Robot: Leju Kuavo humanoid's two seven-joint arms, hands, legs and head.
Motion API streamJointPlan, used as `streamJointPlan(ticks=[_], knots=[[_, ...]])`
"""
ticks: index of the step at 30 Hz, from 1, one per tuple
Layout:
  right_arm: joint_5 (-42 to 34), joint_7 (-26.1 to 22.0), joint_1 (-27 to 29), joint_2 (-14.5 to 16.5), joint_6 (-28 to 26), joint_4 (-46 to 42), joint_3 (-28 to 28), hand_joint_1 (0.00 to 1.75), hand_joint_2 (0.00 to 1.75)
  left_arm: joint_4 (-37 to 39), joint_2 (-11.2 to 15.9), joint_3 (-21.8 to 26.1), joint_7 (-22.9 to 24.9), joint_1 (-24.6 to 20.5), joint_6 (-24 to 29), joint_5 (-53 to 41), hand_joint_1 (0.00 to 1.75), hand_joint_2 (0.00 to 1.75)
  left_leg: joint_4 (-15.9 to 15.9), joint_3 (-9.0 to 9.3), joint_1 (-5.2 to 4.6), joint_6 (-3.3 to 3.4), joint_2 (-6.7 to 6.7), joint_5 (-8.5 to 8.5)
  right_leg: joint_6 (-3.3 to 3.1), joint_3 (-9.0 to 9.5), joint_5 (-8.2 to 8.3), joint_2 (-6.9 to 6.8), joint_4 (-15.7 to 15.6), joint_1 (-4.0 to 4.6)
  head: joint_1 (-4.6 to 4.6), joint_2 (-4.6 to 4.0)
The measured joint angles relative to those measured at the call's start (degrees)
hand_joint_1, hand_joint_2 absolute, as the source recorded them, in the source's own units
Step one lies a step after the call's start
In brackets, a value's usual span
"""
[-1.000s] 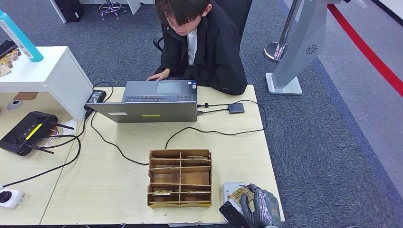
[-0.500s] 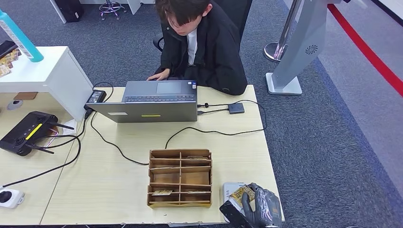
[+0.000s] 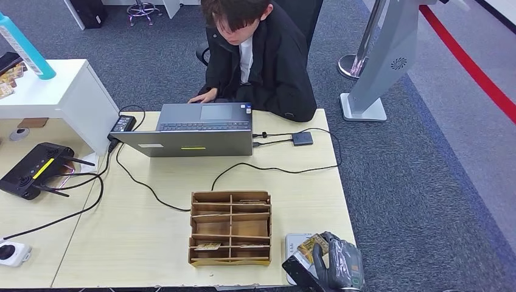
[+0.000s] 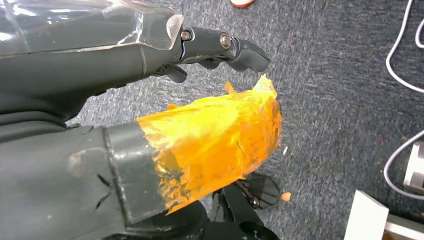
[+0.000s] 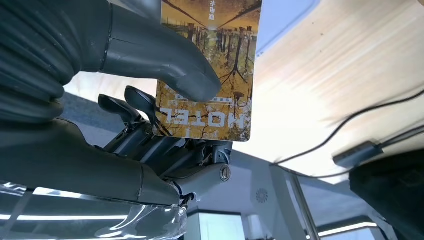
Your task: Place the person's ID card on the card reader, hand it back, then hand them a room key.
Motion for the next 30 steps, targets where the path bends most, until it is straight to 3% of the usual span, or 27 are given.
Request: streamJointPlan(ticks=[16,30], knots=[[8.52,-8.16,-0.08,0.44,-7.99,-9.4,-0.39,1.75,1.75,0.04,-0.25,-0.1,-1.69,-0.03,0.52,-0.26,0.0,0.0,0.0,-0.02,0.0,0.0,0.0,0.0,0.0,-0.01,0.0,0.01,0.0,0.0,-0.02,0.0],[12.06,-19.25,-6.07,1.43,-11.04,-15.92,1.7,1.75,1.75,0.04,-0.04,-1.7,-2.27,-0.1,-0.78,-0.38,0.0,0.0,0.0,-0.02,0.0,0.0,0.0,0.01,-0.01,0.0,0.01,0.01,0.01,0.0,-0.01,0.0]])
